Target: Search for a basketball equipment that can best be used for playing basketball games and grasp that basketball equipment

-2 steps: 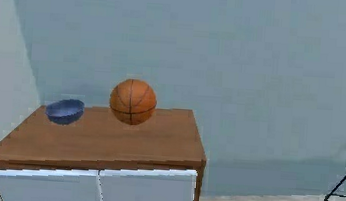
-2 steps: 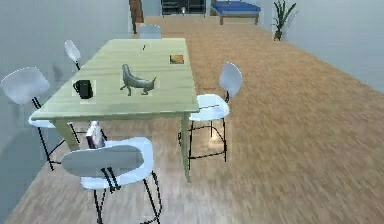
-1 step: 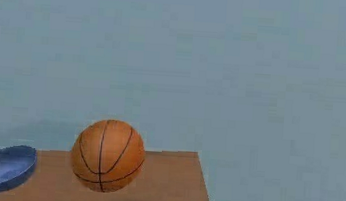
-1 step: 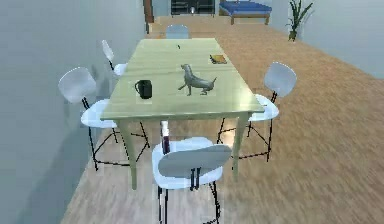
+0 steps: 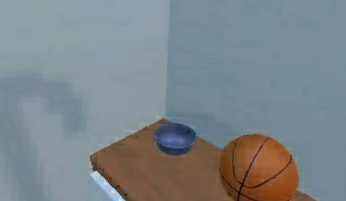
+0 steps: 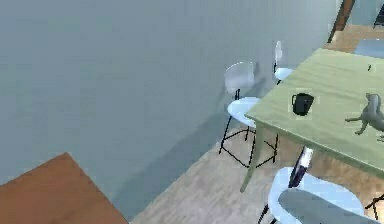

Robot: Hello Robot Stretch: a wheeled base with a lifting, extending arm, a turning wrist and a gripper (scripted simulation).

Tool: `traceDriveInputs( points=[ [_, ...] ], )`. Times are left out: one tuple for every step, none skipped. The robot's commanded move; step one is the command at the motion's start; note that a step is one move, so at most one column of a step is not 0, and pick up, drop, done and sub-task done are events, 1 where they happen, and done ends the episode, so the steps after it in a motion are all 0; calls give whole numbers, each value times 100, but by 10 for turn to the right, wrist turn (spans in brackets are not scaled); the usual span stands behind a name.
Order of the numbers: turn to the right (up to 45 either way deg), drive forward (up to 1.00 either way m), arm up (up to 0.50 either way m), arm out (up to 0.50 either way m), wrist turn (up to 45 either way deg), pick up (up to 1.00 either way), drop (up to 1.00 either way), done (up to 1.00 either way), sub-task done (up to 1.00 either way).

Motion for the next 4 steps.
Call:
traceDriveInputs(
  points=[
    [-450, 0, 0, 0, 0, 0, 0, 0, 0],
    [-150, 0, 0, 0, 0, 0, 0, 0, 0],
    [0, 0, 50, 0, 0, 0, 0, 0, 0],
    [0, 0, 38, 0, 0, 0, 0, 0, 0]
  ],
)
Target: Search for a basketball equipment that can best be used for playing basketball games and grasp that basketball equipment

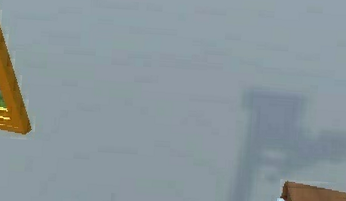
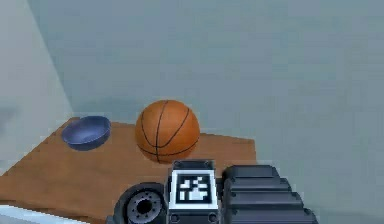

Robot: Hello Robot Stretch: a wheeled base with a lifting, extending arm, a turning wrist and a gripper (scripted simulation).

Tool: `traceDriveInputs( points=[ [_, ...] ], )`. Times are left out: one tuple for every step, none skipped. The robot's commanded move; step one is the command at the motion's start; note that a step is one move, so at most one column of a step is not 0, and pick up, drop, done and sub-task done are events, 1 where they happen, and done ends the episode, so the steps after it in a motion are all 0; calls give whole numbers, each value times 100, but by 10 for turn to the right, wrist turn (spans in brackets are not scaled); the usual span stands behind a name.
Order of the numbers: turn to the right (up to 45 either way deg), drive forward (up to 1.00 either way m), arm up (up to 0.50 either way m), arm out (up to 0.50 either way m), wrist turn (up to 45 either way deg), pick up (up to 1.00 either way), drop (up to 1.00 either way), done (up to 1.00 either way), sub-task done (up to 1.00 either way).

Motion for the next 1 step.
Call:
traceDriveInputs(
  points=[
    [0, 0, 0, 18, 0, 0, 0, 0, 0]
  ],
)
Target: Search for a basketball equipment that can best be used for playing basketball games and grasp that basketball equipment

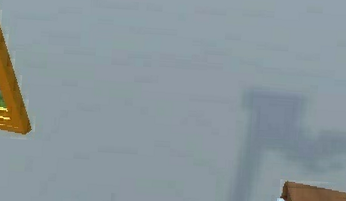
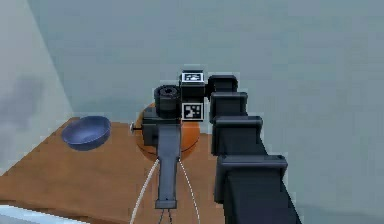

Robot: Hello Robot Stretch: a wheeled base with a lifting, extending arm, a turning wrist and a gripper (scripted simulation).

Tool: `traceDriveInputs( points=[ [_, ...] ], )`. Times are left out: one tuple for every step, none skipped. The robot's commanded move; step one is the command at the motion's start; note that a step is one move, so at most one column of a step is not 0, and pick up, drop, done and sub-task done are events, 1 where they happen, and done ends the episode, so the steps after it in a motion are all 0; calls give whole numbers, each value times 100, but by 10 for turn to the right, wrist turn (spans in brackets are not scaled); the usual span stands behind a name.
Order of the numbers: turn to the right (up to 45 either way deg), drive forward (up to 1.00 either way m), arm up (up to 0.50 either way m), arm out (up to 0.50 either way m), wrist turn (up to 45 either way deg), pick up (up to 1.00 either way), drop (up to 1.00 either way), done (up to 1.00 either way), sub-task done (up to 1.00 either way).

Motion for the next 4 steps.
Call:
traceDriveInputs(
  points=[
    [0, 0, 0, 0, 450, 0, 0, 0, 0],
    [0, 0, 0, 0, 450, 0, 0, 0, 0],
    [0, 0, 0, 0, 450, 0, 0, 0, 0],
    [0, 0, 0, 0, 300, 0, 0, 0, 0]
  ],
)
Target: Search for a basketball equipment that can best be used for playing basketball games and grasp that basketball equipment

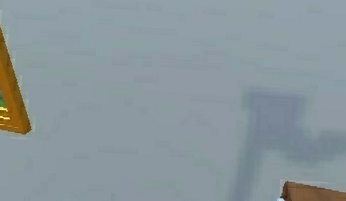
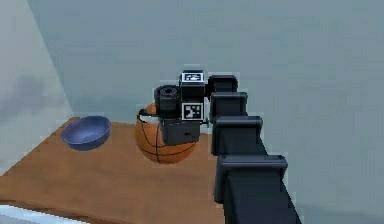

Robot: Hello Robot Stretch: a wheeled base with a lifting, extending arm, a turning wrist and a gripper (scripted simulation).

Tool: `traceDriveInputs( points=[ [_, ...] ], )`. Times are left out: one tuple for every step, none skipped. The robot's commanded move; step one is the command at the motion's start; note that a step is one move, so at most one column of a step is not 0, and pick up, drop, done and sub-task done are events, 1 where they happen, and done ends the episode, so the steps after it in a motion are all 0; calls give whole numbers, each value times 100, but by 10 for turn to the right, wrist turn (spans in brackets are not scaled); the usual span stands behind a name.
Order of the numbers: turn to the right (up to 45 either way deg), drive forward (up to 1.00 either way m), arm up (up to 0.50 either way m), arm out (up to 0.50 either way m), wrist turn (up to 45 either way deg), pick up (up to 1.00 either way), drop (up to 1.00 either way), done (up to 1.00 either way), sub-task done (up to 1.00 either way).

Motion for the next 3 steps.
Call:
traceDriveInputs(
  points=[
    [0, 0, -12, 0, 0, 0, 0, 0, 0],
    [0, 0, 0, 0, 0, 100, 0, 0, 0],
    [0, 0, 10, 0, 0, 0, 0, 0, 0]
  ],
)
